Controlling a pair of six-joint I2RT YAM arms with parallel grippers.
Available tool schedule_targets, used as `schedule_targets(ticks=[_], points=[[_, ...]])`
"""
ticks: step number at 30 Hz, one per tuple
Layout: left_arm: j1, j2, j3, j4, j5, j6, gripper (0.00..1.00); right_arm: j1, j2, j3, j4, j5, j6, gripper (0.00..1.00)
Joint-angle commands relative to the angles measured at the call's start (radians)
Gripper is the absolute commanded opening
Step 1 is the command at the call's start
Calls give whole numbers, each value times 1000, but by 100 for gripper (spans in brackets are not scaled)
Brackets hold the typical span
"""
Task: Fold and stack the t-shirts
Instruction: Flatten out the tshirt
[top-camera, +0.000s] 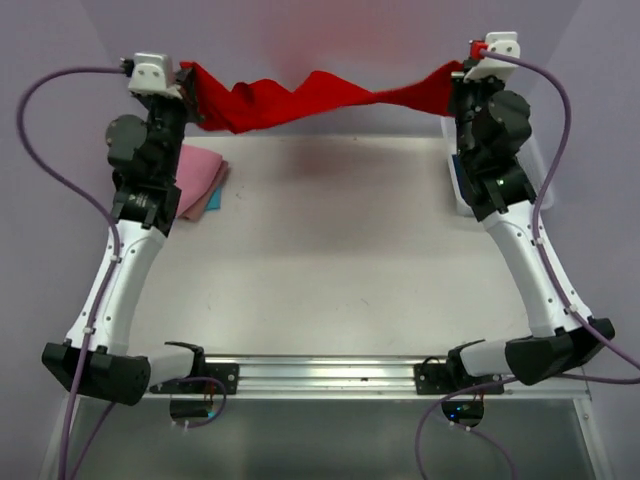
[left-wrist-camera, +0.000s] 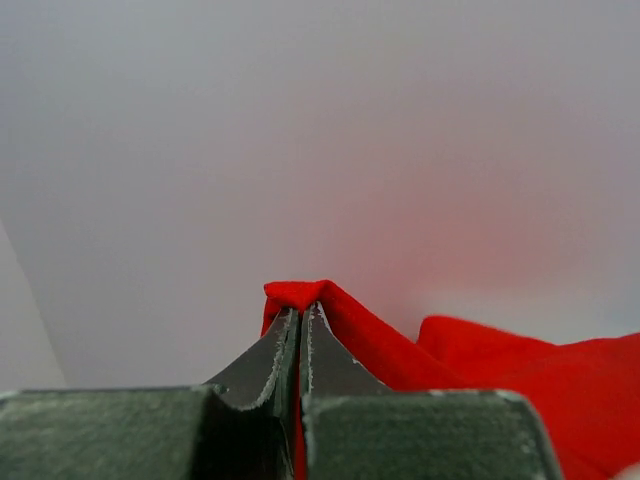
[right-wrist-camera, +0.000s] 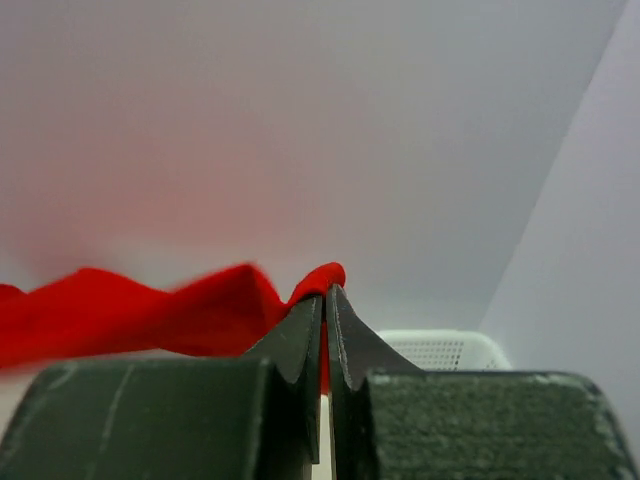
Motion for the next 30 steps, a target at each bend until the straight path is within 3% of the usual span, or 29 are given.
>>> schedule_targets(ticks=[1,6,11,16,24,30], points=[[14,111,-246,-16,-70,-105,0,-3,135,-179,-102,27,38,0],[17,114,-521,14,-38,-271,0,-2,197,-354,-189,-35,233,0],[-30,30,-701,-55,-42,-334,0,59,113,-546,-213,-54,317,0],[-86,-111,-741,-230,-94,-408,0,125,14,-635,-286,-2,317,0],[-98,-351,-722,-486,-54,-489,0,168,-116,-664,-433,72,324,0],[-100,-464,-768,-669,24,-573,0,170,-121,-676,-533,115,368,0]])
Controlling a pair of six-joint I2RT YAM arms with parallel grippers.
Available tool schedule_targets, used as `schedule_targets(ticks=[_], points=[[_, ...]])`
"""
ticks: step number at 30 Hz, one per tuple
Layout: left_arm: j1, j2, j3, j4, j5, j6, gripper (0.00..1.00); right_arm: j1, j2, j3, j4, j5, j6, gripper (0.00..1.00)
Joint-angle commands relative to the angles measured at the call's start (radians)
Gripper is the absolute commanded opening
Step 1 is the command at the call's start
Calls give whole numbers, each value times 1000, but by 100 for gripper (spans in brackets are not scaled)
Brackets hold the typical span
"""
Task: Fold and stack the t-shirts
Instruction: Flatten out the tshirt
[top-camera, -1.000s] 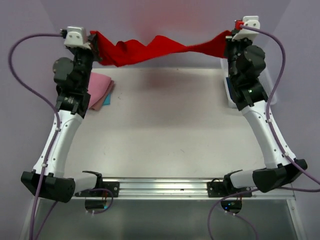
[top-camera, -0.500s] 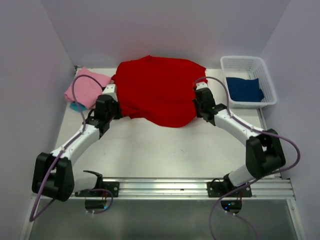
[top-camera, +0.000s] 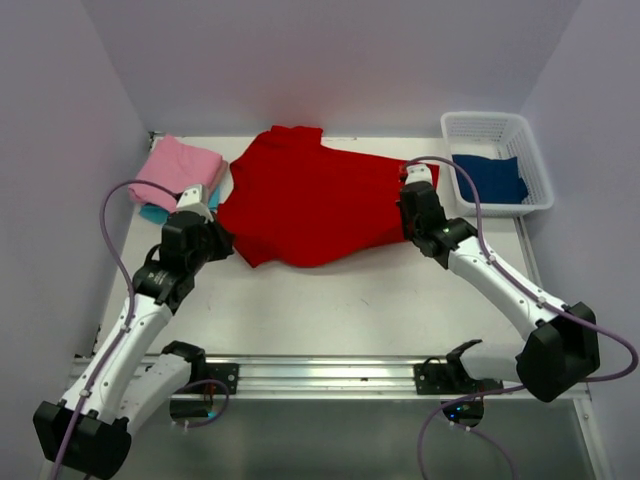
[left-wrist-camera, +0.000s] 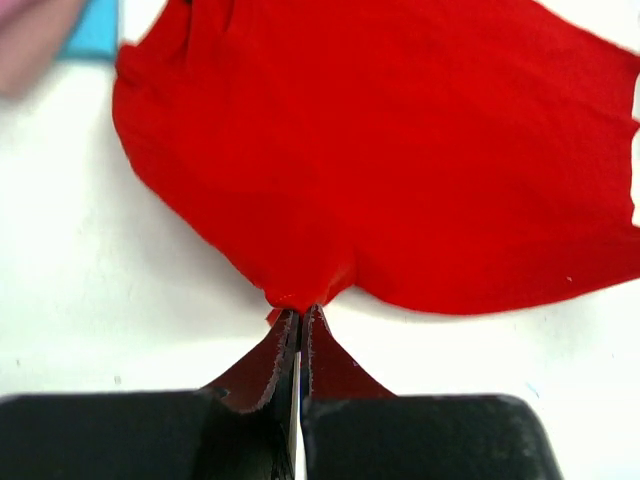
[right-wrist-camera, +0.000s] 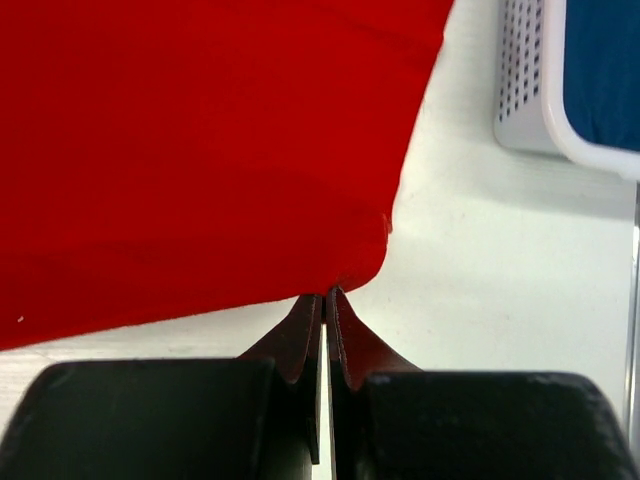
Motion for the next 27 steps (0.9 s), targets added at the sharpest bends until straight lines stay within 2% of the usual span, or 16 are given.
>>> schedule_targets(ticks=[1,4,8,19,23,27], points=[[-6,-70,-26,-164,68,-90,0,4,-13,-14,-105,55,48,0],[-6,-142,-52,-216,68,-125,0,4,-12,-26,-166,81,79,0],[-6,-222,-15,-324,66,-148,0,5,-42,-44,-232,98,120,0],[-6,-281,54,-532,117,-199,0,10,-96,-38,-366,113,178,0],[-6,-307,56,-543,124,-229,0,10,-102,-29,-400,130,186,0],[-6,-279,22,-465,97,-213,0,9,-79,-38,-355,153,185,0]])
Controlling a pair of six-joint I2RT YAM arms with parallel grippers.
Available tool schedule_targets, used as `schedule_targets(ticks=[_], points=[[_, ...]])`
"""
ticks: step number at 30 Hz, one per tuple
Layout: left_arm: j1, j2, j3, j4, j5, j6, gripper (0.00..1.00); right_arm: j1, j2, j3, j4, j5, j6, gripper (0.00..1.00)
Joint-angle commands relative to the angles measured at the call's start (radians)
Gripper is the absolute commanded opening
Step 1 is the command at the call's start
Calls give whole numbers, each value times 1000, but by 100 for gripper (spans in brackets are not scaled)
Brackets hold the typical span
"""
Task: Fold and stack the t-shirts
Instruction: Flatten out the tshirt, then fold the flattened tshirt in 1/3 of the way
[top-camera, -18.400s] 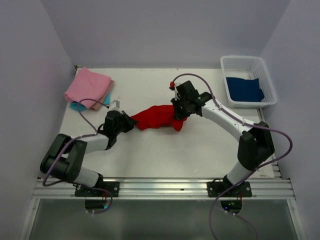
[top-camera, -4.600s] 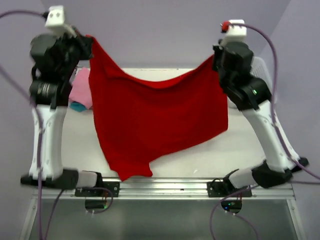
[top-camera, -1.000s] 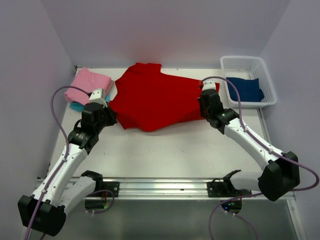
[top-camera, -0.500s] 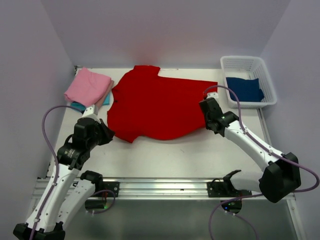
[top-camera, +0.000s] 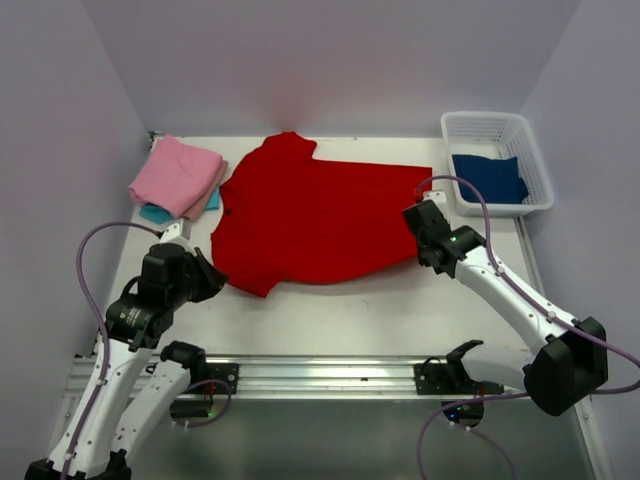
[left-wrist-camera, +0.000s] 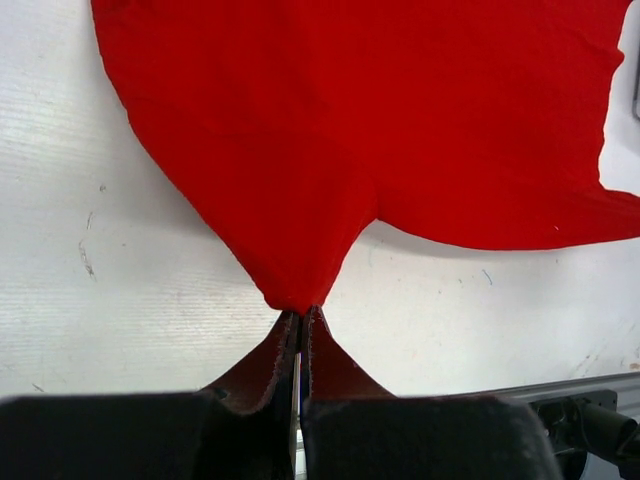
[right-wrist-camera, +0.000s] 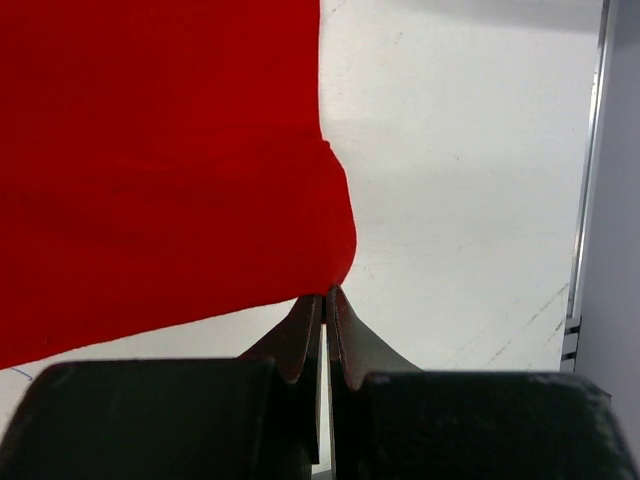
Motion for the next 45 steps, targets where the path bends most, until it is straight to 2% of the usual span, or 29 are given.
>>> schedule_targets(ticks=[1,10,14,18,22,33,45], points=[[-5,33,-3,92,-9,2,0,3,9,17,12,55,25,0],[-5,292,93,334,-104,116,0,1,148,28,63,92,65,0],[-5,412,140,385,-139,146,0,0,209,35,90,110,68,0],[-3,481,132,423,-225,165,0,-14,273,55,113,116,81,0],[-2,556,112,468,-253,169,0,-42,347,71,136,104,88,0],[-2,708,110,607,-256,194,0,-83,454,135,199,64,96,0],[32,765,163,630,-267,235,0,-103,507,178,185,98,111,0]])
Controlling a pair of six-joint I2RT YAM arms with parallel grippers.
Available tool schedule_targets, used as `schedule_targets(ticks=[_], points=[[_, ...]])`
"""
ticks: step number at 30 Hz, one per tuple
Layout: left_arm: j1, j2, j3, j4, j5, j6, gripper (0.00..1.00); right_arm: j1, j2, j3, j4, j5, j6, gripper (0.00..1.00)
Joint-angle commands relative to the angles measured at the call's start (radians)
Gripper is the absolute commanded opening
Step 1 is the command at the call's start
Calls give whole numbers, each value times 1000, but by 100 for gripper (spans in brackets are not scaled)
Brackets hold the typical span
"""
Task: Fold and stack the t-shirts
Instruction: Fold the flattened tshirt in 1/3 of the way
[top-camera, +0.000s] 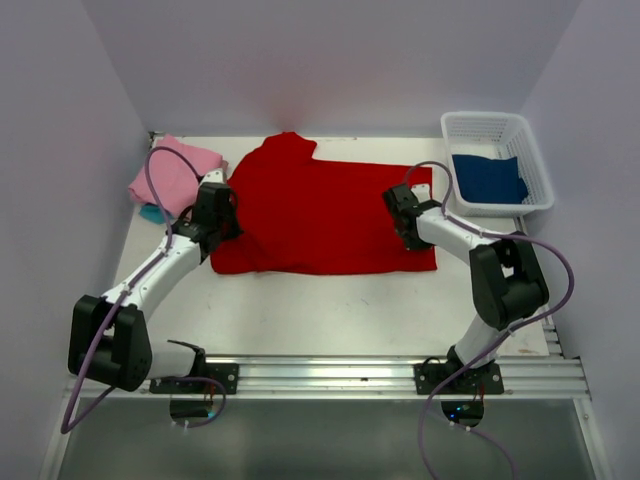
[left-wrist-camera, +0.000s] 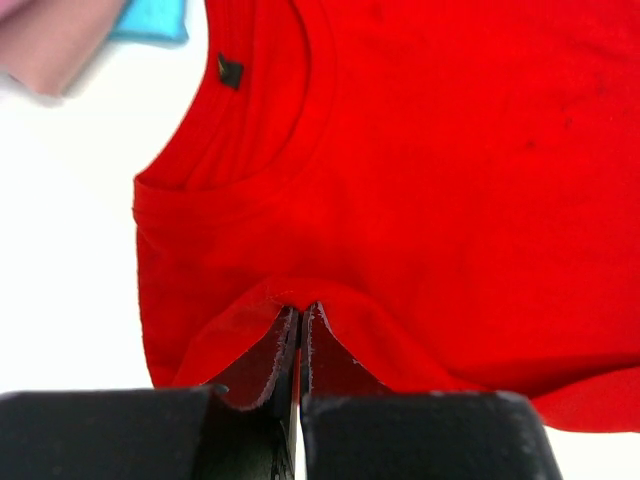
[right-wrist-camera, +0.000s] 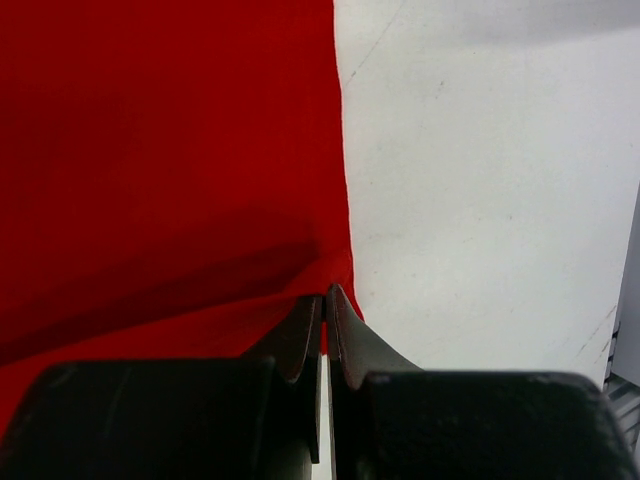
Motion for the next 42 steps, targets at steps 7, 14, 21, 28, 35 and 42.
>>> schedule_targets(ticks=[7,14,21,28,35,42], points=[[59,24,71,85,-11,46,0,-41,3,42,-16,82,79,0],[71,93,109,110,30,44,0,-51,40,63,-19,74,96,0],[69,138,154,111,36,53,0,-57,65,71,-8,65,91,0],[71,167,172,122,27,55,0,-61,86,75,2,59,94,0],[77,221,204,120,24,52,0,-67,119,94,12,50,96,0],[82,268,232,129,16,52,0,-69,145,114,22,42,91,0]])
